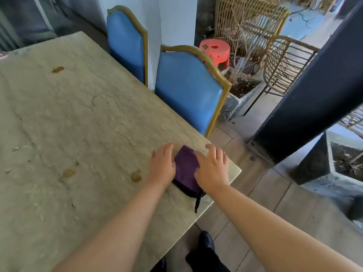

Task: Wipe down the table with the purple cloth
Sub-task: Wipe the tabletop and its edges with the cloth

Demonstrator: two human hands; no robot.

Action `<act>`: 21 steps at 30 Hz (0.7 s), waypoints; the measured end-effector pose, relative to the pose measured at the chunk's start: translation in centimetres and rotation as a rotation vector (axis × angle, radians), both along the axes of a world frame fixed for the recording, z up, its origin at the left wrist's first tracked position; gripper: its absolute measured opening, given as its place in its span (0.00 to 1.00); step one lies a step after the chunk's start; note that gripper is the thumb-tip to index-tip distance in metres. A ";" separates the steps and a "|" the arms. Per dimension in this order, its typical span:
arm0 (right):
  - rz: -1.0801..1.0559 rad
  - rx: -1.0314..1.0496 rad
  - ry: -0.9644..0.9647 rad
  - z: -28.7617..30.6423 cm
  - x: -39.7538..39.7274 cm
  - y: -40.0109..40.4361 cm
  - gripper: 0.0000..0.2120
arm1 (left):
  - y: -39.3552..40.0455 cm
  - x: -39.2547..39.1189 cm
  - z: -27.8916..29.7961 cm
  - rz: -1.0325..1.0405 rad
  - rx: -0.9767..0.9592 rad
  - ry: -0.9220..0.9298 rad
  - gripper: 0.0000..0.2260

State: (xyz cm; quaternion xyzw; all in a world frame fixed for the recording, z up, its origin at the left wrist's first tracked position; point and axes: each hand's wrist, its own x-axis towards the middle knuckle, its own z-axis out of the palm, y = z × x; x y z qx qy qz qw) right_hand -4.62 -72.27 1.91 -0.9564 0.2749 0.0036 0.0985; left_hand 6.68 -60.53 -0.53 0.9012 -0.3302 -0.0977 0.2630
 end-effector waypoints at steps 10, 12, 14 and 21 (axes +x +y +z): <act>0.420 -0.027 0.158 -4.6 3.2 -3.6 0.31 | 1.2 -0.9 -2.4 0.158 0.194 -0.184 0.26; 0.353 -0.018 0.177 -4.7 5.7 -3.8 0.31 | 2.9 -1.0 -2.4 0.245 0.187 -0.190 0.24; 0.298 -0.003 0.204 -4.7 7.6 -2.9 0.31 | 5.0 -1.3 -2.4 0.372 0.187 -0.191 0.25; 0.982 0.006 0.051 -5.6 5.4 3.9 0.27 | 13.0 -3.7 -2.3 0.802 0.218 -0.123 0.21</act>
